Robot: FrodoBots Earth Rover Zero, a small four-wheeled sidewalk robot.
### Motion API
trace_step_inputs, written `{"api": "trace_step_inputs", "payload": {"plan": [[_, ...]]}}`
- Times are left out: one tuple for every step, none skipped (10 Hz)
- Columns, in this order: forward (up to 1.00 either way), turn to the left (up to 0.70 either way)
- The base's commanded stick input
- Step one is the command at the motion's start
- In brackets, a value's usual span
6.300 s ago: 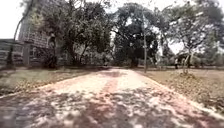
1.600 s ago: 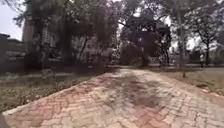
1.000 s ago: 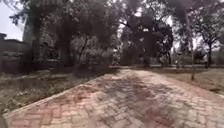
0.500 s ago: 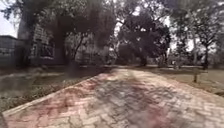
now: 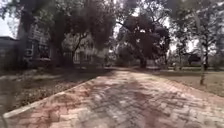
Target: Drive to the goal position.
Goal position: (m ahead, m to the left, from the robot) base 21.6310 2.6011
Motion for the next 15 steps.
{"api": "trace_step_inputs", "payload": {"plan": [[0.70, 0.00], [0.70, 0.00], [0.70, 0.00], [0.70, 0.00], [0.70, 0.00], [0.70, 0.00], [0.70, 0.00], [0.70, 0.00], [0.70, 0.00], [0.70, 0.00], [0.70, 0.00], [0.70, 0.00], [0.70, 0.00], [0.70, 0.00], [0.70, 0.00]]}}
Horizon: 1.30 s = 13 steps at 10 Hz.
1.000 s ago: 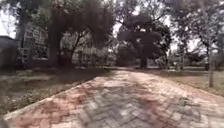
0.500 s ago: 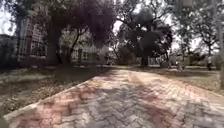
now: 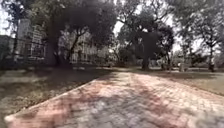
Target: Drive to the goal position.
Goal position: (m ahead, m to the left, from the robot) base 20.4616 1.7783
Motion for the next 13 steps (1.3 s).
{"api": "trace_step_inputs", "payload": {"plan": [[0.70, 0.00], [0.70, 0.00], [0.70, 0.00], [0.70, 0.00], [0.70, 0.00], [0.70, -0.11], [0.70, -0.28], [0.70, -0.35], [0.70, -0.35], [0.70, 0.00], [0.70, 0.00], [0.70, 0.00], [0.70, 0.00]]}}
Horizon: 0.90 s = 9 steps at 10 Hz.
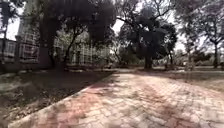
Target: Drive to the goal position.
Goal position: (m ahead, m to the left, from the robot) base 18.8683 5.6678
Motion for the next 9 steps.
{"api": "trace_step_inputs", "payload": {"plan": [[0.70, 0.00], [0.70, 0.00], [0.70, 0.00], [0.70, 0.00], [0.70, 0.00], [0.70, 0.00], [0.70, 0.00], [0.70, 0.00], [0.70, 0.00]]}}
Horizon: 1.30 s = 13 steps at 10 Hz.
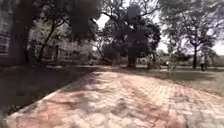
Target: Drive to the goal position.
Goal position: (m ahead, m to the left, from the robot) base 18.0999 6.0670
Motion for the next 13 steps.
{"api": "trace_step_inputs", "payload": {"plan": [[0.70, 0.00], [0.70, 0.00], [0.70, 0.00], [0.70, 0.00], [0.70, 0.00], [0.70, 0.00], [0.70, 0.00], [0.70, 0.00], [0.70, 0.00], [0.70, 0.00], [0.70, 0.00], [0.70, 0.00], [0.70, 0.00]]}}
